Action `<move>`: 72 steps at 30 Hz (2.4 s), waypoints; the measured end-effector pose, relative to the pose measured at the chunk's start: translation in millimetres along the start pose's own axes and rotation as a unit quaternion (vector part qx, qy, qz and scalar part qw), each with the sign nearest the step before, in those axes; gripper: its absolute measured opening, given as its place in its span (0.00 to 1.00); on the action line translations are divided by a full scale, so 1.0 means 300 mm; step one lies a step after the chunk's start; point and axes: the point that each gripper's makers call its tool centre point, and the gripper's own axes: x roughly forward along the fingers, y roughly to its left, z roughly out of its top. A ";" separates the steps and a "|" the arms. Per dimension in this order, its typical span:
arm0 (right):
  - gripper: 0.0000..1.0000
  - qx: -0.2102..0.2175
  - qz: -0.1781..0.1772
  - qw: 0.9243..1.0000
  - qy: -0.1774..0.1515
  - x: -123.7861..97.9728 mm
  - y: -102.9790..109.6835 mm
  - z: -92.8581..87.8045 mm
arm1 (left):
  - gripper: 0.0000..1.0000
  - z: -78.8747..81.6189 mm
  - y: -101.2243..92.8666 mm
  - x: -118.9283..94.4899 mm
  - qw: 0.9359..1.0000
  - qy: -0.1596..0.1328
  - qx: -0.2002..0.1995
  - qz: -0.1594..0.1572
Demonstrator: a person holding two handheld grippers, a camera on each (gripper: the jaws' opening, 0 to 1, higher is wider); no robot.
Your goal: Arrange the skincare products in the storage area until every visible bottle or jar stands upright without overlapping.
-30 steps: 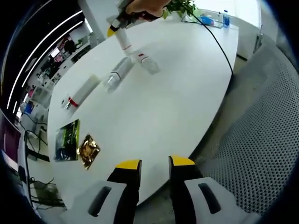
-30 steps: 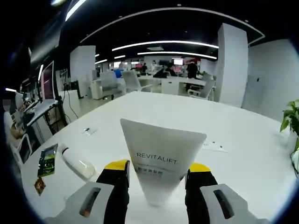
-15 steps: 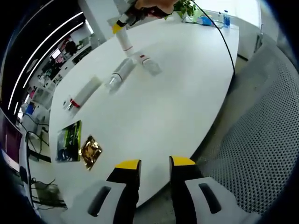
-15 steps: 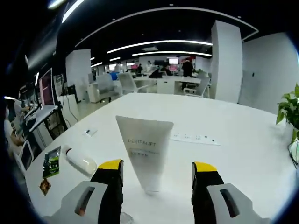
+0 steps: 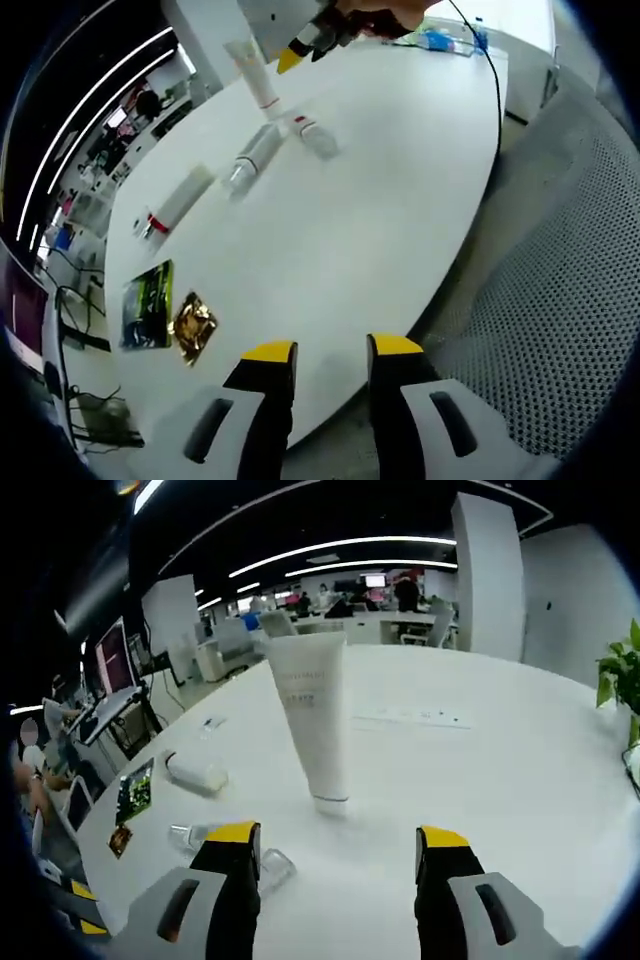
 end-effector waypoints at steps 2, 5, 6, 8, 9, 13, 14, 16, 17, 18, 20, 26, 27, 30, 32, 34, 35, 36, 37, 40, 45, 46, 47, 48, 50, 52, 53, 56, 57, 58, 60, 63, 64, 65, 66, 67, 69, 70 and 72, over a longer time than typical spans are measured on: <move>0.59 0.008 0.028 0.999 0.026 -0.003 0.032 -0.038 | 0.30 0.000 0.001 -0.001 1.000 0.000 0.001 0.001; 0.61 0.002 0.039 0.999 0.034 -0.004 0.048 -0.046 | 0.30 0.001 0.002 -0.002 1.000 -0.001 0.003 0.002; 0.61 0.003 0.044 0.998 0.034 -0.006 0.057 -0.044 | 0.30 0.001 0.002 -0.003 1.000 -0.001 0.004 0.003; 0.62 -0.001 0.049 0.998 0.037 -0.014 0.074 -0.037 | 0.29 0.000 0.002 -0.003 1.000 0.000 0.004 0.003; 0.62 -0.004 0.052 0.998 0.037 -0.015 0.080 -0.035 | 0.29 0.000 0.003 -0.003 1.000 0.000 0.005 0.003; 0.62 -0.012 0.073 0.996 0.041 -0.022 0.117 -0.039 | 0.29 0.003 0.003 -0.004 1.000 -0.003 0.008 0.005; 0.62 -0.021 0.081 0.995 0.047 -0.026 0.132 -0.049 | 0.29 0.003 0.002 -0.005 1.000 -0.003 0.008 0.005; 0.62 -0.033 0.093 0.993 0.058 -0.032 0.153 -0.069 | 0.29 0.004 0.002 -0.005 1.000 -0.003 0.010 0.005; 0.62 -0.040 0.102 0.992 0.063 -0.036 0.168 -0.081 | 0.29 0.003 0.001 -0.005 1.000 -0.003 0.010 0.005; 0.62 -0.044 0.111 0.990 0.069 -0.041 0.184 -0.093 | 0.29 0.003 0.001 -0.005 1.000 -0.002 0.010 0.004; 0.61 -0.047 0.123 0.988 0.077 -0.049 0.205 -0.108 | 0.29 0.004 0.001 -0.006 1.000 -0.003 0.013 0.005; 0.53 -0.043 0.148 0.984 0.087 -0.068 0.245 -0.121 | 0.28 0.003 0.003 -0.006 1.000 -0.004 0.014 0.005; 0.52 -0.043 0.151 0.984 0.089 -0.074 0.253 -0.121 | 0.28 0.003 0.001 -0.006 1.000 -0.004 0.015 0.005; 0.53 -0.056 0.162 0.981 0.093 -0.078 0.269 -0.122 | 0.28 0.003 0.000 -0.008 1.000 -0.004 0.016 0.005; 0.54 -0.075 0.167 0.978 0.103 -0.072 0.265 -0.121 | 0.28 0.005 -0.001 -0.007 1.000 -0.005 0.018 0.004; 0.54 -0.085 0.177 0.975 0.104 -0.061 0.272 -0.103 | 0.28 0.005 -0.002 -0.007 1.000 -0.005 0.018 0.004; 0.55 -0.091 0.182 0.974 0.100 -0.059 0.283 -0.091 | 0.28 0.006 -0.001 -0.008 1.000 -0.005 0.019 0.004; 0.56 -0.100 0.185 0.973 0.097 -0.054 0.292 -0.076 | 0.28 0.008 0.000 -0.009 1.000 -0.006 0.019 0.005; 0.56 -0.104 0.189 0.972 0.096 -0.050 0.302 -0.064 | 0.28 0.009 0.000 -0.010 1.000 -0.007 0.019 0.006; 0.60 -0.115 0.205 0.968 0.090 -0.039 0.350 -0.026 | 0.28 0.009 0.000 -0.010 1.000 -0.008 0.020 0.007; 0.65 -0.210 0.237 0.946 0.063 -0.018 0.456 0.032 | 0.28 0.007 -0.005 -0.008 1.000 -0.006 0.023 0.004; 0.65 -0.232 0.238 0.941 0.065 -0.012 0.464 0.034 | 0.28 0.007 -0.005 -0.008 1.000 -0.005 0.022 0.003; 0.64 -0.260 0.239 0.933 0.067 -0.004 0.476 0.034 | 0.28 0.007 -0.005 -0.008 1.000 -0.005 0.022 0.004; 0.65 -0.276 0.239 0.929 0.065 0.001 0.485 0.037 | 0.28 0.007 -0.005 -0.007 1.000 -0.006 0.024 0.004; 0.65 -0.302 0.243 0.919 0.067 0.008 0.507 0.042 | 0.28 0.005 -0.006 -0.007 1.000 -0.005 0.023 0.002; 0.66 -0.330 0.250 0.908 0.067 0.016 0.532 0.053 | 0.28 0.006 -0.006 -0.006 1.000 -0.004 0.023 0.002; 0.67 -0.355 0.256 0.897 0.060 0.023 0.560 0.077 | 0.28 0.004 -0.007 -0.005 1.000 -0.003 0.022 0.001; 0.64 -0.367 0.261 0.890 0.064 0.040 0.606 0.139 | 0.28 0.002 -0.007 -0.003 1.000 -0.002 0.022 0.000; 0.60 -0.380 0.259 0.886 0.052 0.045 0.630 0.190 | 0.28 0.003 -0.006 -0.003 1.000 -0.003 0.021 0.000; 0.55 -0.396 0.259 0.880 0.034 0.055 0.649 0.236 | 0.28 0.003 -0.006 -0.004 1.000 -0.003 0.020 0.000; 0.44 -0.395 0.269 0.878 0.032 0.071 0.696 0.312 | 0.28 0.002 -0.005 -0.005 1.000 -0.003 0.020 0.000; 0.40 -0.413 0.256 0.873 0.046 0.108 0.736 0.420 | 0.27 0.001 -0.003 -0.003 1.000 -0.003 0.019 0.001; 0.39 -0.421 0.250 0.872 0.016 0.115 0.762 0.482 | 0.27 -0.001 -0.002 -0.004 1.000 -0.002 0.018 0.001; 0.39 -0.415 0.249 0.875 -0.016 0.110 0.792 0.535 | 0.27 -0.002 -0.002 -0.004 1.000 -0.001 0.017 0.001; 0.40 -0.393 0.265 0.880 -0.044 0.112 0.837 0.599 | 0.27 -0.001 0.000 -0.005 1.000 -0.002 0.017 0.002; 0.39 -0.381 0.272 0.883 -0.044 0.111 0.857 0.620 | 0.27 -0.001 0.001 -0.005 1.000 -0.002 0.016 0.002; 0.39 -0.403 0.259 0.877 -0.016 0.140 0.865 0.642 | 0.27 0.001 0.002 -0.005 1.000 -0.003 0.015 0.003; 0.38 -0.426 0.260 0.866 -0.006 0.154 0.881 0.650 | 0.26 0.002 0.003 -0.005 1.000 -0.004 0.015 0.003; 0.37 -0.445 0.266 0.855 0.023 0.183 0.901 0.644 | 0.26 0.002 0.004 -0.004 1.000 -0.004 0.012 0.004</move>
